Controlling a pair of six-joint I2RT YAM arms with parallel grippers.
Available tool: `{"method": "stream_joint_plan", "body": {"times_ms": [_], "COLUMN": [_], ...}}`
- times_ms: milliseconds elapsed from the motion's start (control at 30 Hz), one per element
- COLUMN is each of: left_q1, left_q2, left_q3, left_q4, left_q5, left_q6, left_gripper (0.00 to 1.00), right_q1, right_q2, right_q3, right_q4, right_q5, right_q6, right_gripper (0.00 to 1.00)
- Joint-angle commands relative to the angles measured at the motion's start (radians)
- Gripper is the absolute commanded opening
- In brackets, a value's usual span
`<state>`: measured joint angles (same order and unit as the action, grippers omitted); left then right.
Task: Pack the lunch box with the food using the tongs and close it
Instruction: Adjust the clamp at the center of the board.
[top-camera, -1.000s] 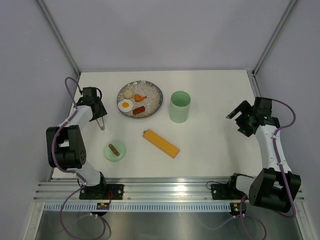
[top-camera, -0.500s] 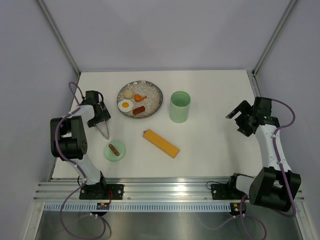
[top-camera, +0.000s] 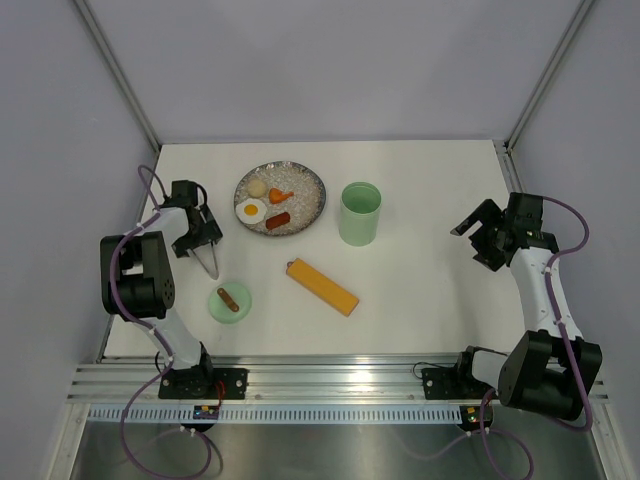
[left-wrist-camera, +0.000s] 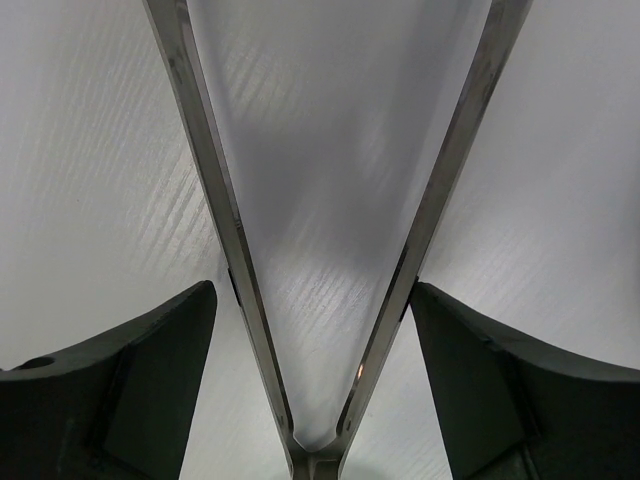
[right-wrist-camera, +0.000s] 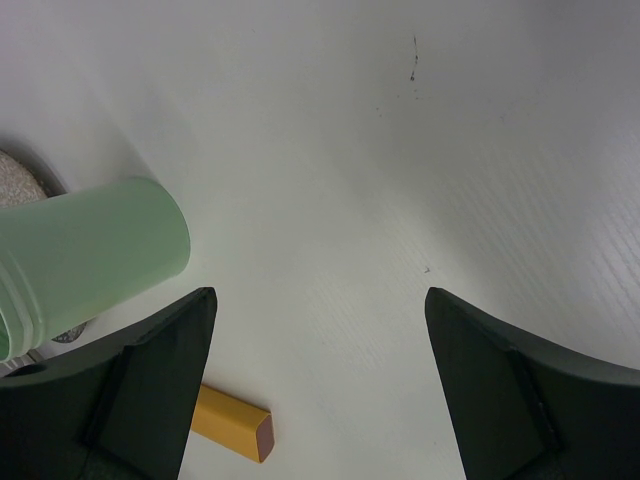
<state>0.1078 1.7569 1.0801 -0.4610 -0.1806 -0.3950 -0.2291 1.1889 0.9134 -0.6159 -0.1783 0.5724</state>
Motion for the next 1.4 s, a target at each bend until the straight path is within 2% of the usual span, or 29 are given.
{"method": "stream_joint_plan", "body": {"times_ms": [0, 233, 333, 367, 400, 500, 700, 833, 867, 1100, 1367], "left_q1": [0.004, 0.006, 0.004, 0.004, 0.006, 0.004, 0.004, -0.005, -0.034, -0.102, -0.278], "left_q2": [-0.031, 0.046, 0.049, 0.049, 0.046, 0.012, -0.187, -0.313, -0.365, -0.402, -0.381], "left_q3": [-0.002, 0.027, 0.02, 0.021, 0.023, 0.037, 0.107, 0.179, 0.222, 0.3, 0.333], "left_q4": [0.01, 0.045, 0.058, 0.056, 0.053, 0.041, -0.024, -0.088, -0.132, -0.254, -0.311], "left_q5": [0.003, 0.016, 0.035, 0.036, 0.038, 0.029, 0.009, 0.038, 0.056, 0.174, 0.306], "left_q6": [-0.024, -0.011, -0.016, -0.015, -0.013, 0.001, 0.036, 0.082, 0.119, 0.163, 0.267], "left_gripper": [0.82, 0.77, 0.69, 0.62, 0.59, 0.49, 0.34, 0.34, 0.3, 0.29, 0.32], "right_q1": [0.002, 0.002, 0.002, 0.002, 0.002, 0.002, 0.002, 0.002, 0.002, 0.002, 0.002], "right_q2": [0.0, -0.015, -0.023, -0.022, -0.023, -0.028, -0.034, -0.044, -0.045, -0.048, -0.063], "right_q3": [0.004, 0.004, -0.002, -0.001, -0.002, 0.001, 0.004, -0.005, -0.005, -0.002, -0.004], "right_q4": [0.028, 0.013, 0.015, 0.012, 0.01, 0.007, 0.001, 0.001, -0.001, -0.004, -0.013], "right_q5": [-0.024, -0.013, -0.012, -0.012, -0.013, -0.01, -0.01, -0.007, -0.006, -0.007, -0.004], "right_q6": [-0.013, -0.02, -0.017, -0.019, -0.017, -0.019, -0.019, -0.017, -0.016, -0.014, -0.013], "right_gripper": [0.93, 0.93, 0.93, 0.94, 0.93, 0.93, 0.93, 0.93, 0.93, 0.93, 0.93]}}
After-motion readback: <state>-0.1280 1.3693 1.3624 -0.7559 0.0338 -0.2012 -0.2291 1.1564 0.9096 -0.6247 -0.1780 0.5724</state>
